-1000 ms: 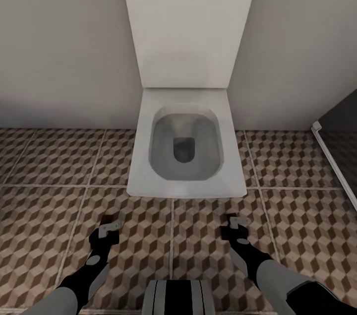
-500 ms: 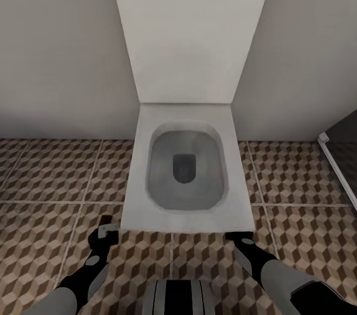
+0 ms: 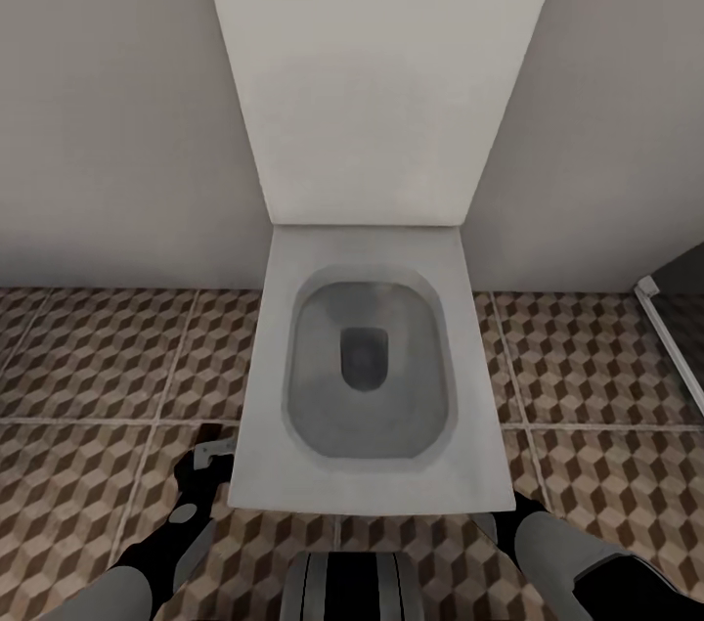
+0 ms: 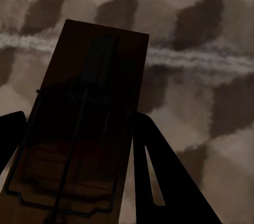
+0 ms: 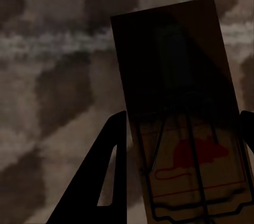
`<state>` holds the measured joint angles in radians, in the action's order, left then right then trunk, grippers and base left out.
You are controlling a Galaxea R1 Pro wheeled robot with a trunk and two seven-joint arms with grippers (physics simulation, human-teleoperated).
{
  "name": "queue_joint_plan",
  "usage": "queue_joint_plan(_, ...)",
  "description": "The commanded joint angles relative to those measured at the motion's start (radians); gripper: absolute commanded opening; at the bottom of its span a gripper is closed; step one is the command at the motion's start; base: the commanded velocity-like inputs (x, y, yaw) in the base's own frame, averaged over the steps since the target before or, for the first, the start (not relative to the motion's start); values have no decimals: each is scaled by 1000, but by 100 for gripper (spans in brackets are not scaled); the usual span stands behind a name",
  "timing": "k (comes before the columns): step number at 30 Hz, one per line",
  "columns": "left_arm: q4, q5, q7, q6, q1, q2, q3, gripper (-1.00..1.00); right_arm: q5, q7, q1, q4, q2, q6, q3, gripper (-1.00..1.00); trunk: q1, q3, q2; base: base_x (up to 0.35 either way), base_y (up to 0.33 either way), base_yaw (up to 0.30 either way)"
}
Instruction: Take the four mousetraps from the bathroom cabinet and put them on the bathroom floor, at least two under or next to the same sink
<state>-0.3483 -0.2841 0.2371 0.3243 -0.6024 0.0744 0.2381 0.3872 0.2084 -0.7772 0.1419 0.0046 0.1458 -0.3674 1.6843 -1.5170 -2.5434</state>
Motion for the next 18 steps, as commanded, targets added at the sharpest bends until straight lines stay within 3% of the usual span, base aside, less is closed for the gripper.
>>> queue_joint_plan(1,0,-6,7,2,0,0,8,-100,12,2,-1,-1,0,4,-8,-100,0,-1,0,14,0,0)
queue_joint_plan(18,-4,-6,7,6,0,1,6,-100,12,2,-1,1,0,4,-8,-100,0,-1,0,53,-40,0)
